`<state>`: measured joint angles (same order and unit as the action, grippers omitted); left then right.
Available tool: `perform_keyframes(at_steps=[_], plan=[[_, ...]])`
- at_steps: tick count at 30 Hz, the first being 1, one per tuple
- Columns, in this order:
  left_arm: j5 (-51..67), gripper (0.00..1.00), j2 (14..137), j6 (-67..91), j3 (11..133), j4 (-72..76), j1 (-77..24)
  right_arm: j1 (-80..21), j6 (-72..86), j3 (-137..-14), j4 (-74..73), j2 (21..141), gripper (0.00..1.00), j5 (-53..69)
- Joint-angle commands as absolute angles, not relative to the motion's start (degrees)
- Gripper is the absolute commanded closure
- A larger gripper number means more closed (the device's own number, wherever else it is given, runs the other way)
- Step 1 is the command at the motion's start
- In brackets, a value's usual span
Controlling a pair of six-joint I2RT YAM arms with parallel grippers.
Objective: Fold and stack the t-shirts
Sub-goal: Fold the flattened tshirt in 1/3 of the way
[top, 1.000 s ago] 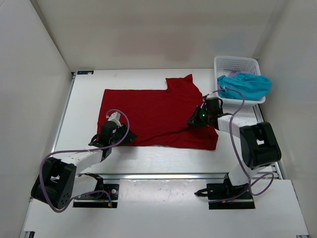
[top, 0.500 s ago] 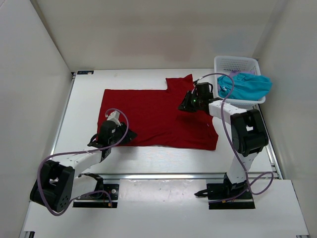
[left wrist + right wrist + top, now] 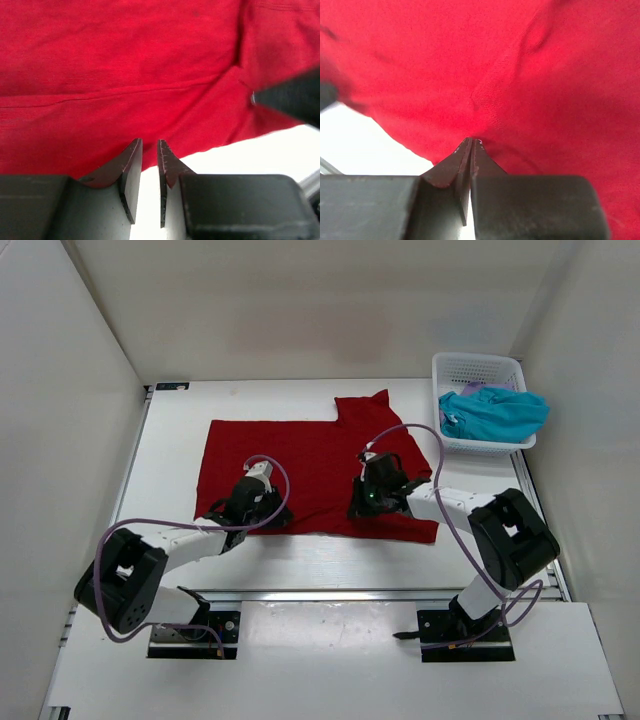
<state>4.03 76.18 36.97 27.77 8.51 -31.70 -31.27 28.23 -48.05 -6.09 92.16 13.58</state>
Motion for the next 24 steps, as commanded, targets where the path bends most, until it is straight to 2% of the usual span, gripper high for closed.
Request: perform_keyframes(at_steps=[1, 6, 10, 14, 19, 21, 23, 24], plan=[[1.8, 0.71, 78.3, 35.9, 28.1, 9.0, -30.2, -32.9, 25.5, -46.8, -5.8, 92.1, 1.00, 9.4], [8.4, 0.74, 84.3, 37.4, 26.3, 9.1, -28.5, -33.0, 24.7, -42.5, -7.7, 90.8, 1.00, 6.9], [5.6, 0.72, 76.8, 39.3, 19.4, 7.5, -30.9, -34.8, 24.3, -39.2, -9.8, 88.4, 1.00, 5.8], [7.6, 0.72, 69.9, 40.4, 12.8, 5.9, -28.3, -35.8, 24.5, -36.2, -10.8, 86.0, 1.00, 7.9], [7.6, 0.64, 60.9, 41.9, 11.0, 2.1, -27.4, -37.1, 24.8, -41.4, -16.6, 84.8, 0.99, 7.9], [7.7, 0.56, 60.1, 40.4, 17.1, 0.1, -26.4, -36.6, 23.7, -45.4, -18.4, 84.2, 0.92, 7.1], [7.9, 0.54, 61.3, 38.2, 23.4, 0.1, -23.0, -34.5, 22.7, -52.1, -18.6, 84.3, 0.82, 6.7], [11.0, 0.51, 65.3, 39.1, 30.8, 2.0, -17.6, -31.8, 22.2, -57.9, -16.8, 85.7, 0.75, 9.6]])
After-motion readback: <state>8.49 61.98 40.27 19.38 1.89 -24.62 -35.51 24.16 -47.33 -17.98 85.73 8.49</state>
